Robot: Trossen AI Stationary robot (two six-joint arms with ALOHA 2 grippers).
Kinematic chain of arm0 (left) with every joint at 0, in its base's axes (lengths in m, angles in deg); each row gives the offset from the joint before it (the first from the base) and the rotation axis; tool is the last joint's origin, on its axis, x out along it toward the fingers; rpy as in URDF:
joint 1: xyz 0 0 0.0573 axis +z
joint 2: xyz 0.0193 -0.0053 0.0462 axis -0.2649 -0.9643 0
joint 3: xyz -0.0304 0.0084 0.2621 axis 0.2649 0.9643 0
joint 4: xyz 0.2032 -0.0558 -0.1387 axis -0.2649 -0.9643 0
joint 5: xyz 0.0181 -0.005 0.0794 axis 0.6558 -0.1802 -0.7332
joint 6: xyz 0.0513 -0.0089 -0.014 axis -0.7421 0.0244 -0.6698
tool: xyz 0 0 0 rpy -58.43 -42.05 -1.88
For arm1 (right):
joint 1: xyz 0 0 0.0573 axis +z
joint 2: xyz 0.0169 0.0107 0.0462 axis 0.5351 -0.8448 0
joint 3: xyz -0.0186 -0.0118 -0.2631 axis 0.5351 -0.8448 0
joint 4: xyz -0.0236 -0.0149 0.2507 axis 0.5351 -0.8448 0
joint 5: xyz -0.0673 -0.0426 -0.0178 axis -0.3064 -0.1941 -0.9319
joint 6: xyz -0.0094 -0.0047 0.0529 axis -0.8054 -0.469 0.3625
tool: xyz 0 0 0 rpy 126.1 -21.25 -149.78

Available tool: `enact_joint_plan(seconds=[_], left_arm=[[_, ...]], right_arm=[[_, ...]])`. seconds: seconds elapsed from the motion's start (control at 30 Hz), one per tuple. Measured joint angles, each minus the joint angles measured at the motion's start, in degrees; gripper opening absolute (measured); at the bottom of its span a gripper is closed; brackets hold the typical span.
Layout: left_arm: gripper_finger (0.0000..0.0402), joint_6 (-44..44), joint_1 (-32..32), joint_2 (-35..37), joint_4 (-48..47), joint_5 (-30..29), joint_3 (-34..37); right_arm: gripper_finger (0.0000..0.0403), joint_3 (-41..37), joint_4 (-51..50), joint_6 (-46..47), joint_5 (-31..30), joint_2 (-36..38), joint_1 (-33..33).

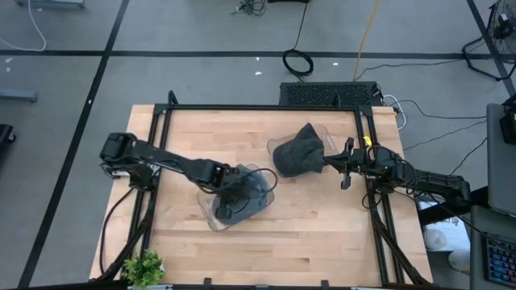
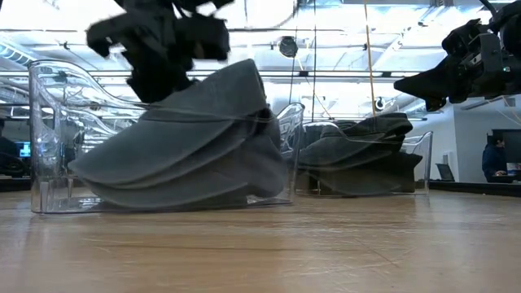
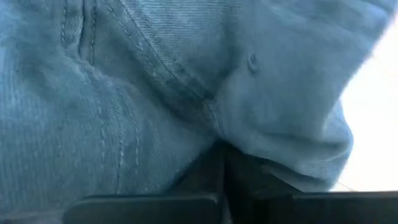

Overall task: Pick & Place hat
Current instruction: Put the blue cap into the bottom transparent bin, then return to Home Position

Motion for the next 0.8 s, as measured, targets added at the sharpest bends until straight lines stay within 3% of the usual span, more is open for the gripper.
enact_joint_plan(seconds=[0.23, 0.57, 0.8], left_arm=[[0.0004, -3.56, 2.31, -4.39, 5.38, 7.36, -0.21], [0.0003, -2.12, 2.31, 6.04, 3.56, 0.1, 0.18], [0.0035, -4.27, 2.45, 14.72, 5.13, -1.28, 0.18]], right_arm=[[0.0, 0.0, 0.02, -0.02, 0.0, 0.02, 0.02], [0.0, -0.02, 0.0, -0.02, 0.0, 0.02, 0.02], [0.0, -0.01, 0.0, -0.01, 0.0, 0.01, 0.02]])
